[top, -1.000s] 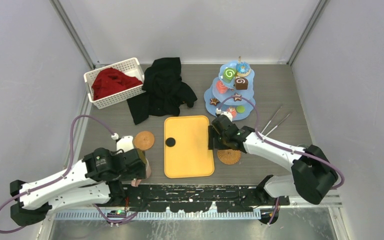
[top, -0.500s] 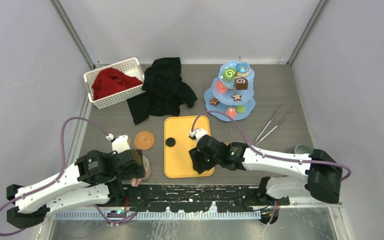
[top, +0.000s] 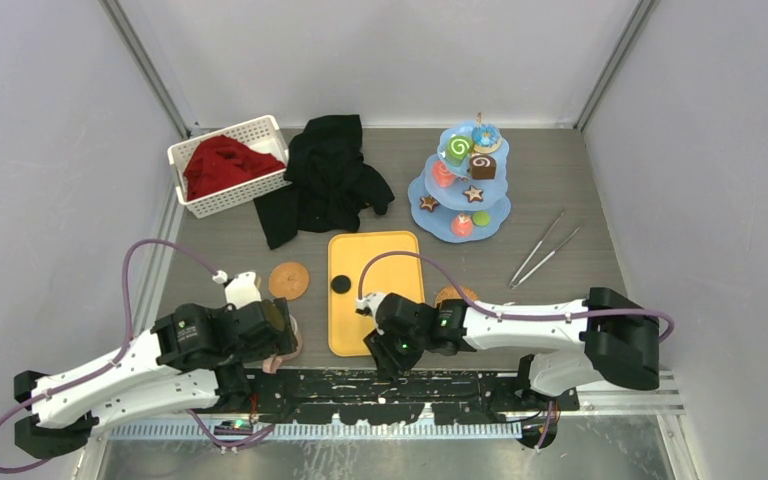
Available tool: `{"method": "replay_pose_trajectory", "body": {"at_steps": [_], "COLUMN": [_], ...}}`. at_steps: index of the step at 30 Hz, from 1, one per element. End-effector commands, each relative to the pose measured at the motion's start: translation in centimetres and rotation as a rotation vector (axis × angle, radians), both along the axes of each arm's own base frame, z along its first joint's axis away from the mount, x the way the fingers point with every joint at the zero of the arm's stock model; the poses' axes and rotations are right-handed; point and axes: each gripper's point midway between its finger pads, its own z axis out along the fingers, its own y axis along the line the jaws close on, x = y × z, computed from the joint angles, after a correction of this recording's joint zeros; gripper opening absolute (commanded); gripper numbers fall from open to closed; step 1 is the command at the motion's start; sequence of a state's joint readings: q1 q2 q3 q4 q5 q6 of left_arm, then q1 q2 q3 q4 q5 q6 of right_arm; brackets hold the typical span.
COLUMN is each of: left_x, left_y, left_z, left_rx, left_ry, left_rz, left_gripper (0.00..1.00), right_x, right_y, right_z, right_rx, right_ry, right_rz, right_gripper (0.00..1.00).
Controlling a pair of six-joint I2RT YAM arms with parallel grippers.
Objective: Serve the afternoon tea
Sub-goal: Move the tray at the center of the board.
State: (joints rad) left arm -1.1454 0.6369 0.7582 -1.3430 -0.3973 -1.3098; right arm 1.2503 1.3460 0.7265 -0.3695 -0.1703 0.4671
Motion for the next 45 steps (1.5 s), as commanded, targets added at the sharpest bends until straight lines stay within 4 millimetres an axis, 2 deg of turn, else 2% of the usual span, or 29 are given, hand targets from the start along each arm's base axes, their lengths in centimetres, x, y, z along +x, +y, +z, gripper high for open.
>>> {"method": "replay_pose_trajectory", "body": {"at_steps": [1,10,13,16,24,32,45], "left_x": [0.6,0.8,0.8,0.9,1.0,1.3,2.2], "left_y": [-0.9,0.3,0.7,1.3,1.7,1.9,2.8], "left_z": [0.4,0.9,0.8,1.1,1.2,1.4,3.2], "left_rx": [-0.045,-0.024,-0.015,-0.001,0.012,0.023,0.024], "left_ry": [-0.027,-0.054,-0.056,-0.07,-0.079,-0.096,-0.161], "left_rz": [0.02,0.036,0.051,0.065,0.076,0.069,0.112], "left_gripper": [0.97,0.98,0.98,0.99,0.99,1.0,0.99], "right_x": [1.3,2.2,3.3,5.2,8.5,10.6,16.8], "right_y": [1.0,0.1,-0.2,-0.8,-1.7,-1.0,1.8], "right_z": [-0.3,-2.2,-2.7,-3.0,-3.1,-3.8,-3.6], "right_rx": [0.032,-0.017,-0.042,-0.061,-0.079,-0.079,-0.002], "right_ry": [-0.039,-0.063,-0.085,-0.144,-0.187,-0.217,-0.235], "right_rz": [-0.072,-0.145,-0.183,-0.265,-0.33,-0.327,-0.43], "right_gripper": [0.49,0.46,0.45,0.4,0.4,0.4,0.4]}}
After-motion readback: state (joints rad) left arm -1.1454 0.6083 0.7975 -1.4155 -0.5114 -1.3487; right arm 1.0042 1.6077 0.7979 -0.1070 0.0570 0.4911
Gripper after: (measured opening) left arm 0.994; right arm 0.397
